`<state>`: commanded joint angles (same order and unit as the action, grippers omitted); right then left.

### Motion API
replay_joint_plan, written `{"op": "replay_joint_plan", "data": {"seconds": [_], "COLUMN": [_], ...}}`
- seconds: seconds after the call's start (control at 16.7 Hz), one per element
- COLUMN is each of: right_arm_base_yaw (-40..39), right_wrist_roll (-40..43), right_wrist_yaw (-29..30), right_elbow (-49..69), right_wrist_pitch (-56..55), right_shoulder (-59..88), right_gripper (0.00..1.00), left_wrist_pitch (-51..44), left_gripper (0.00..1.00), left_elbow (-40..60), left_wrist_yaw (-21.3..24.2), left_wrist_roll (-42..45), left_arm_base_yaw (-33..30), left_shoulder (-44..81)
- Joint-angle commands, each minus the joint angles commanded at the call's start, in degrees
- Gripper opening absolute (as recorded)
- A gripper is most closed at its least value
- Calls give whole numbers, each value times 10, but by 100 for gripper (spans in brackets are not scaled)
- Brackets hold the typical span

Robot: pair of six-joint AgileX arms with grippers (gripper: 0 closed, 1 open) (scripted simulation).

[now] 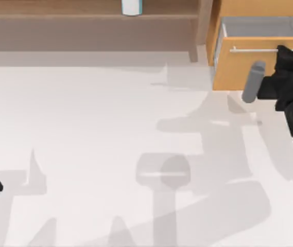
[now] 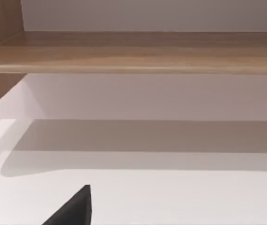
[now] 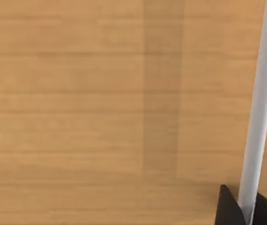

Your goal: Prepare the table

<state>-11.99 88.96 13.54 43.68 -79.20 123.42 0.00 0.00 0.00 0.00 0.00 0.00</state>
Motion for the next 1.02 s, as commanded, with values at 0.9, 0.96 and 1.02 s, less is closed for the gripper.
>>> {"op": "replay_joint_plan", "data": {"seconds": [0.9,0.96,1.02], "right_arm_base_yaw": [16,20,22], "right_wrist_roll": [2,1,0], "right_wrist_yaw": [-21,-22,-23], "right_elbow": [158,176,189], "right_wrist_pitch": [91,100,108], "right_shoulder": [70,76,81], "right_gripper": [0,0,0], "left_wrist_pitch": [0,0,0], "left_gripper": [100,100,100], "left_elbow": [0,0,0], "left_wrist_yaw": [0,0,0], "left_wrist_roll": [0,0,0], "left_arm_base_yaw": [0,0,0], "left_shoulder": [0,0,0]}}
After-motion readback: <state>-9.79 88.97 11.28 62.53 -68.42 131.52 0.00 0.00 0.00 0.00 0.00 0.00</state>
